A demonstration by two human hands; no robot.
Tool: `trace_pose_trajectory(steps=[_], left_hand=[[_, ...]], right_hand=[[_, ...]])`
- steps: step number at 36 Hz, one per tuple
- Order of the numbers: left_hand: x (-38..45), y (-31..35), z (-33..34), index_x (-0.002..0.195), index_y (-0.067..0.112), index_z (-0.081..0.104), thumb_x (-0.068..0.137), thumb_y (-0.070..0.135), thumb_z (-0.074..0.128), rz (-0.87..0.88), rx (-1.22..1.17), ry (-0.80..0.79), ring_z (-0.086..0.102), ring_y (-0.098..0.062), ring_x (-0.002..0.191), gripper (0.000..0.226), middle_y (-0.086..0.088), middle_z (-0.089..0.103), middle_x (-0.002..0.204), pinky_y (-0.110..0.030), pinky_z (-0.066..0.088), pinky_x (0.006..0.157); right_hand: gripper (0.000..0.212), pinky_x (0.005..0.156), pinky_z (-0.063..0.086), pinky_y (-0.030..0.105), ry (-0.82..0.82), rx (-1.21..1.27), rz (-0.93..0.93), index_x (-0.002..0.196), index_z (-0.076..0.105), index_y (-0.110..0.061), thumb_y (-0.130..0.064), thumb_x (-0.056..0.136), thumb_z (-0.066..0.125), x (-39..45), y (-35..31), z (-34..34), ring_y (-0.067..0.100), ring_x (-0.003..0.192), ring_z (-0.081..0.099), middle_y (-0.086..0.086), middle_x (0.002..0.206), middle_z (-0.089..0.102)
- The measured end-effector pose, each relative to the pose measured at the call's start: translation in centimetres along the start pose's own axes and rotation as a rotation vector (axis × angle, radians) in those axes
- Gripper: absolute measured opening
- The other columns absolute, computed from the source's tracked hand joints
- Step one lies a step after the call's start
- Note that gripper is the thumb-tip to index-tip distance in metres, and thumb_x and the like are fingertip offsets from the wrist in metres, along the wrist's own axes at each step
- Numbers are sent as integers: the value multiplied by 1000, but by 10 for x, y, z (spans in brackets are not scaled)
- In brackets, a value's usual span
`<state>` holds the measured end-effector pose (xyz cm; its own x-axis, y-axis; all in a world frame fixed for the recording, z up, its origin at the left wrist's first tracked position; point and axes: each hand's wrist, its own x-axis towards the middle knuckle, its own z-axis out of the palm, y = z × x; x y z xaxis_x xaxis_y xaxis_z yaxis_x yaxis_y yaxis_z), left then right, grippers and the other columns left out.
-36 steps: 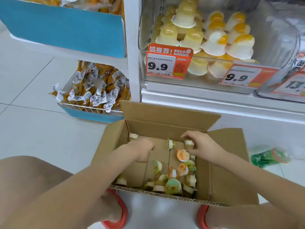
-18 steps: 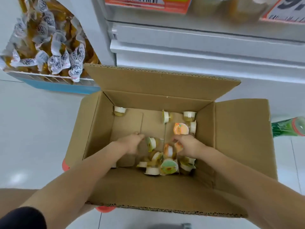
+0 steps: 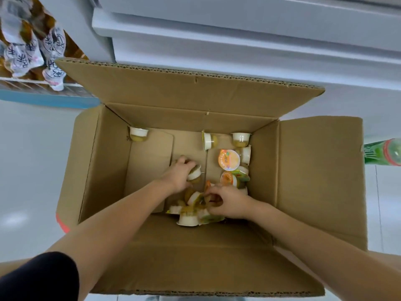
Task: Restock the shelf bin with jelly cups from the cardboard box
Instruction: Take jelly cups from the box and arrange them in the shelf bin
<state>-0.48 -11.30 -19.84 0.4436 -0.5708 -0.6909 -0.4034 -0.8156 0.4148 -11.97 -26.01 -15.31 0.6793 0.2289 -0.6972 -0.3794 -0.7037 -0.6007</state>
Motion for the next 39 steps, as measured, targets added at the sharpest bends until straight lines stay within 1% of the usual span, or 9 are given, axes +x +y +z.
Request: trace_pose_trajectory(steps=[7, 13, 17, 20, 23, 26, 29, 34, 39], left_hand=[[-3, -4, 0, 130, 27, 44, 70, 15, 80, -33, -124, -35, 40, -29, 125, 71, -9, 28, 141, -39, 39, 105], [-13, -6, -7, 101, 30, 39, 63, 17, 84, -65, -239, -42, 52, -25, 97, 60, -3, 54, 106, -30, 42, 69], [-28, -4, -27, 110, 26, 47, 65, 19, 83, -66, -324, -38, 55, -23, 99, 58, -2, 58, 110, -28, 45, 76], [-44, 4, -55, 120, 22, 54, 71, 18, 80, -41, -385, -53, 53, -16, 96, 56, 1, 55, 109, -22, 43, 77], [-61, 24, -89, 106, 24, 60, 70, 14, 79, -14, -429, -8, 51, -14, 78, 42, 1, 53, 89, -22, 41, 65], [-86, 50, -122, 88, 32, 60, 69, 9, 77, 39, -497, 65, 51, -10, 71, 34, 5, 56, 83, -25, 44, 68], [-124, 78, -148, 109, 21, 56, 71, -5, 73, 117, -632, 64, 58, -14, 84, 49, -5, 62, 100, -27, 49, 84], [-197, 116, -183, 124, 11, 51, 70, -20, 64, 240, -929, 89, 62, -14, 82, 63, -8, 65, 103, -21, 53, 74], [-252, 135, -192, 120, 8, 57, 73, -10, 69, 316, -1250, 86, 63, -15, 92, 52, -7, 65, 107, -26, 55, 78]], right_hand=[[56, 96, 39, 22, -42, -1, 2, 126, 57, -20, -44, 78, 73, -8, 1, 9, 14, 110, 47, -4, 114, 46], [52, 84, 44, 20, -6, -3, 68, 124, 59, -18, -24, 75, 77, -8, 3, 9, 15, 103, 52, 1, 119, 54], [37, 81, 52, 21, 70, 350, 156, 110, 65, -15, -13, 75, 78, -16, -4, -1, 7, 88, 61, -7, 97, 63], [36, 92, 52, 29, 156, 612, 221, 109, 64, -12, -17, 76, 77, -26, -13, -20, 18, 103, 65, 6, 109, 68], [40, 94, 52, 34, 121, 884, 240, 116, 58, -10, -20, 80, 73, -46, -34, -49, 20, 104, 66, 11, 115, 66], [33, 94, 53, 38, 98, 1031, 172, 118, 54, -9, -20, 88, 64, -75, -65, -81, 19, 96, 67, 11, 111, 67], [30, 86, 56, 37, 183, 1031, 111, 117, 49, -8, -20, 91, 58, -105, -93, -107, 25, 94, 64, 15, 109, 60], [20, 57, 48, 26, 335, 1015, -16, 109, 48, -7, -14, 90, 53, -158, -141, -137, 20, 71, 59, 13, 92, 56], [28, 67, 49, 26, 303, 1195, -343, 105, 58, -9, -26, 97, 37, -199, -184, -147, 17, 80, 56, 9, 96, 63]])
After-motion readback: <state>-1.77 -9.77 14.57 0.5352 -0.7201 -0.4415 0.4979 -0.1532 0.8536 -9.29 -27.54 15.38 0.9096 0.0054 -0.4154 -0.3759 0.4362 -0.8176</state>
